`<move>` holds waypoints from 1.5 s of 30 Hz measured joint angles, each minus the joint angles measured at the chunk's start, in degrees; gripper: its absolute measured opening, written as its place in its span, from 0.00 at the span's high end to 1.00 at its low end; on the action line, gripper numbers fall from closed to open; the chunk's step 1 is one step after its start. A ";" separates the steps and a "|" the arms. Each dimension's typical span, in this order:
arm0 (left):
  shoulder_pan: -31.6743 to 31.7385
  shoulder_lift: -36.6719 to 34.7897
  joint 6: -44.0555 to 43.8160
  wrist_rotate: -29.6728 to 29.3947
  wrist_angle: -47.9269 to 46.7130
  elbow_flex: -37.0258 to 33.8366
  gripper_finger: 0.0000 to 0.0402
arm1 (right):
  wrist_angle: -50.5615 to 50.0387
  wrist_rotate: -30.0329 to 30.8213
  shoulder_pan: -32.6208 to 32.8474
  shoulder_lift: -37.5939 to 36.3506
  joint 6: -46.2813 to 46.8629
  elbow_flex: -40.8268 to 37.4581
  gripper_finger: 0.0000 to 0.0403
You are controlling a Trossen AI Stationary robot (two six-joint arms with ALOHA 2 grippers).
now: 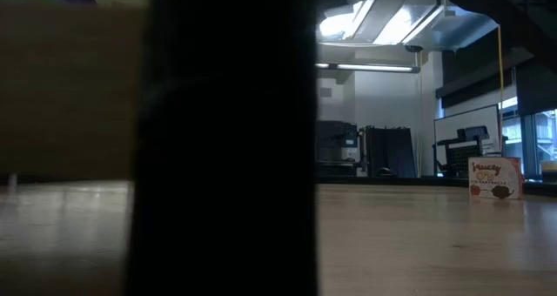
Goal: Pick and place cans onto a shelf
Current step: Put the canned tuna on the shelf
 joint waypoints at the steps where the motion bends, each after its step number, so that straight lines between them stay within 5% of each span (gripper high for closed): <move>1: 0.00 0.00 0.00 0.00 0.01 0.00 0.90 | 0.60 -0.02 0.01 0.30 -0.06 0.01 0.94; 16: 0.00 0.00 0.00 0.00 0.00 0.00 0.90 | -0.34 -0.04 0.00 1.98 -3.14 1.11 0.77; 21: 0.00 0.00 0.02 0.21 -0.88 0.00 0.90 | -8.81 -0.07 0.02 1.98 -6.99 10.51 0.76; 25: 0.04 0.00 0.01 6.91 -5.54 0.00 0.90 | -19.73 -0.07 0.00 1.96 -9.97 22.69 0.76; 39: 1.49 -2.36 -1.02 17.07 -9.05 -0.04 0.90 | -26.72 1.01 0.49 -19.20 -11.99 18.38 0.76; 45: 6.56 -1.14 9.65 19.58 -8.72 -0.07 0.90 | -27.50 1.13 0.59 -29.03 -12.10 18.38 0.76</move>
